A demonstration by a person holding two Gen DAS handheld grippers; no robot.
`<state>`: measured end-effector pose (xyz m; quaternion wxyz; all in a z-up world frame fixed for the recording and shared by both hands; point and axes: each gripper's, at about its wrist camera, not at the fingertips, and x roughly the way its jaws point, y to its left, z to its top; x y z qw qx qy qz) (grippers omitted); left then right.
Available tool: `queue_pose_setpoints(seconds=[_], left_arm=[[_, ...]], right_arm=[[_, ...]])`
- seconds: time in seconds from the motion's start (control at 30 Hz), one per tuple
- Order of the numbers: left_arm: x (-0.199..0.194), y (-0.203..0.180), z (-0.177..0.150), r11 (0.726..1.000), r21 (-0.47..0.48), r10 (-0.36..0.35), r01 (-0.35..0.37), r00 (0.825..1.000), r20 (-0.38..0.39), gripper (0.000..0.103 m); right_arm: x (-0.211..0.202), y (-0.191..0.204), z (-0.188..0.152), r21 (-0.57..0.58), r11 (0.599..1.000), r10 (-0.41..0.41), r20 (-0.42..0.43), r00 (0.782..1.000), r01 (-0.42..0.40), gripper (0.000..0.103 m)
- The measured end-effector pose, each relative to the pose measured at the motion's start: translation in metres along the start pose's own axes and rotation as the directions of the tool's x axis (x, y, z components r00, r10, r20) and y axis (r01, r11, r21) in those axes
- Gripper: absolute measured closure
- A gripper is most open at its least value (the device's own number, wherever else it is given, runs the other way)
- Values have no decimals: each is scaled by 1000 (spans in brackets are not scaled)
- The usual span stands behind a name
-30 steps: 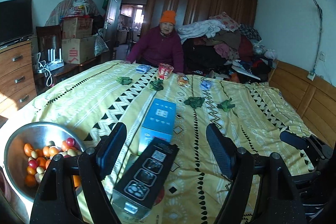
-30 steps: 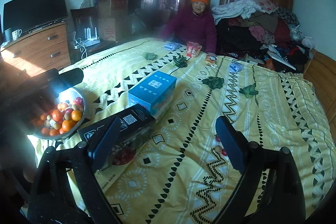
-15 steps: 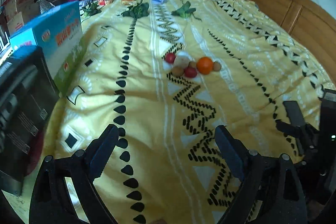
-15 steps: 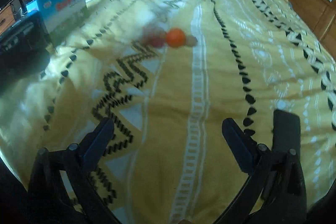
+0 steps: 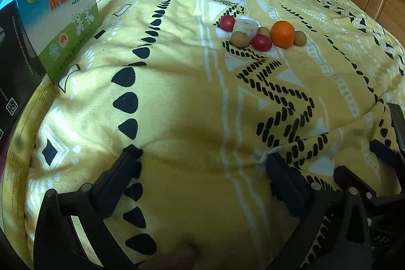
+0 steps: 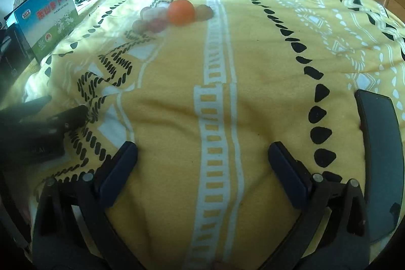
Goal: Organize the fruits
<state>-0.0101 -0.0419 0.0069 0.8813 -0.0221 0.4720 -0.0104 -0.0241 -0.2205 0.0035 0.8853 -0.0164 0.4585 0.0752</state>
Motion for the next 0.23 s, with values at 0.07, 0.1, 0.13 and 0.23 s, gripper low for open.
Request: queue_pose_setpoints(seconds=[0.07, 0.1, 0.13, 0.23], left_arm=[[1, 1, 1, 1000, -5, -7, 7, 1000, 2, 0], [3, 0, 1, 1000, -4, -5, 5, 1000, 4, 0], [3, 0, 1, 1000, -3, -5, 5, 1000, 7, 0], [3, 0, 0, 1000, -4, -8, 8, 1000, 14, 0]], right_arm=[[0, 0, 0, -2, 1000, -2, 1, 1000, 2, 0], [0, 0, -1, -1, 1000, -2, 3, 1000, 2, 0], [2, 2, 1, -2, 1000, -3, 4, 1000, 3, 0], [5, 3, 4, -2, 1000, 0, 5, 1000, 0, 0]])
